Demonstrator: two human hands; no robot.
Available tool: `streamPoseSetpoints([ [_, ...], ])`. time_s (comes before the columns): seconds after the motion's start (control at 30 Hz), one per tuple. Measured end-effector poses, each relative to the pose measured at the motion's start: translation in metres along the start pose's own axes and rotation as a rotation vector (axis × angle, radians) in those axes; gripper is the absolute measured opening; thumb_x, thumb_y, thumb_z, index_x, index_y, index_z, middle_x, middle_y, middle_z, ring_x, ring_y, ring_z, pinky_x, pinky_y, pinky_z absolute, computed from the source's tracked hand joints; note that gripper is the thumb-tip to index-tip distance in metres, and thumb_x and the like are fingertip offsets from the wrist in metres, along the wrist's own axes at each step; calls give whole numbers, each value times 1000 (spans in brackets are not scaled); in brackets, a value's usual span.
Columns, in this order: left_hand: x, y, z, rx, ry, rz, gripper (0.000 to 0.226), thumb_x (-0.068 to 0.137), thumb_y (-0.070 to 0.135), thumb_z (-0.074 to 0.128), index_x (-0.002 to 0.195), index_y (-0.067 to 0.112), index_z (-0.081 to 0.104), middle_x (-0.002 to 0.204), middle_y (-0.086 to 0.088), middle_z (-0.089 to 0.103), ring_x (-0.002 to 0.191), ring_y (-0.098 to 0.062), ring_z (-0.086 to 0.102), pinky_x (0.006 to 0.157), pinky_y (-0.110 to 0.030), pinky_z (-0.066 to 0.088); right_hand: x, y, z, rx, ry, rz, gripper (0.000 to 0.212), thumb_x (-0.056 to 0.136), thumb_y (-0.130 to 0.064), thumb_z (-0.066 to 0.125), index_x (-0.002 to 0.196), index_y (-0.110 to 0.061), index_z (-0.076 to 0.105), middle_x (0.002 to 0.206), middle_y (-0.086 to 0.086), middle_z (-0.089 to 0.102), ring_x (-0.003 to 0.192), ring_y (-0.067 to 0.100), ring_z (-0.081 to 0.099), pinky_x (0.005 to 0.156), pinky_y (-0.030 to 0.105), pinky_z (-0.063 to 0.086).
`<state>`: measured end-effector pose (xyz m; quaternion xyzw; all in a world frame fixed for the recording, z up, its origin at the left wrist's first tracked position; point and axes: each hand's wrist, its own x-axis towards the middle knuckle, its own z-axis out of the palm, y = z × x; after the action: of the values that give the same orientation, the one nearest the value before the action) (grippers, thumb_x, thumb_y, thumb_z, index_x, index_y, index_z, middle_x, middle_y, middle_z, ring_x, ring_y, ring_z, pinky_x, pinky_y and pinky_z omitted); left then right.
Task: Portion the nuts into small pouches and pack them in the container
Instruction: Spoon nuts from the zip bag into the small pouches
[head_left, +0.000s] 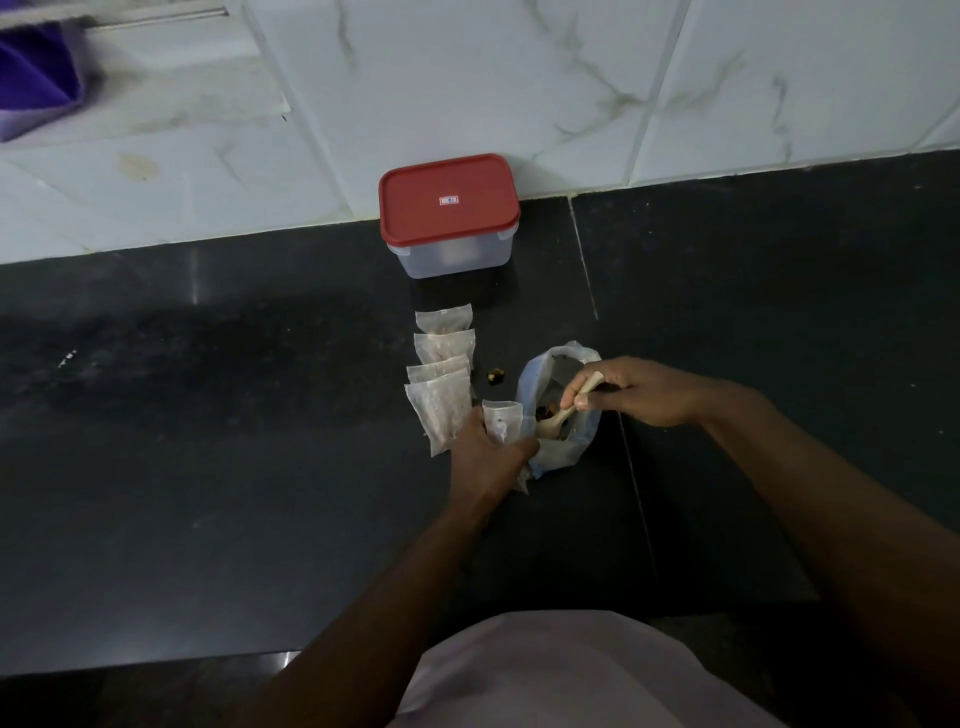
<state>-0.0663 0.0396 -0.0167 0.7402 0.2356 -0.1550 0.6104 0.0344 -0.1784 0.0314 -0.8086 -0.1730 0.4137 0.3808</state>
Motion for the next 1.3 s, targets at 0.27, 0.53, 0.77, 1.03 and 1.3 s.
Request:
streamPoseSetpoints([
  [0.27,-1,3,0,-2,-4,4,46,81,8,79,103,36,50,107,6,65,101,-12,68,88,-38,61,-8,-2,-15,-42,116,-97,23,102,-18,58,112,-33,72,115,-17,63,114,-5,58,99,25,44],
  [0.53,-2,4,2,10,12,17,47,79,10,80,102,38,50,109,4,66,102,-14,68,88,-39,61,-4,-10,-13,-20,-33,-39,23,103,-15,56,117,-26,70,119,-16,68,116,-7,59,96,19,42],
  [0.77,-3,5,1,-16,5,10,45,81,10,80,109,31,52,107,7,66,100,-10,68,84,-32,60,3,-16,-18,-77,-101,34,21,103,-19,57,114,-30,71,120,-16,67,119,-2,58,101,26,43],
  [1.03,-4,7,0,-34,13,2,44,83,8,78,100,37,50,101,10,64,94,-7,66,81,-31,60,-3,-7,-28,-61,14,-17,22,102,-16,58,113,-30,70,118,-18,68,116,-6,58,101,27,43],
  [1.3,-5,5,4,-21,26,10,46,82,11,80,113,29,51,110,4,65,99,-7,66,78,-24,57,-13,-5,-26,39,434,-124,17,97,-27,65,112,-27,74,106,-11,76,101,-2,68,90,22,51],
])
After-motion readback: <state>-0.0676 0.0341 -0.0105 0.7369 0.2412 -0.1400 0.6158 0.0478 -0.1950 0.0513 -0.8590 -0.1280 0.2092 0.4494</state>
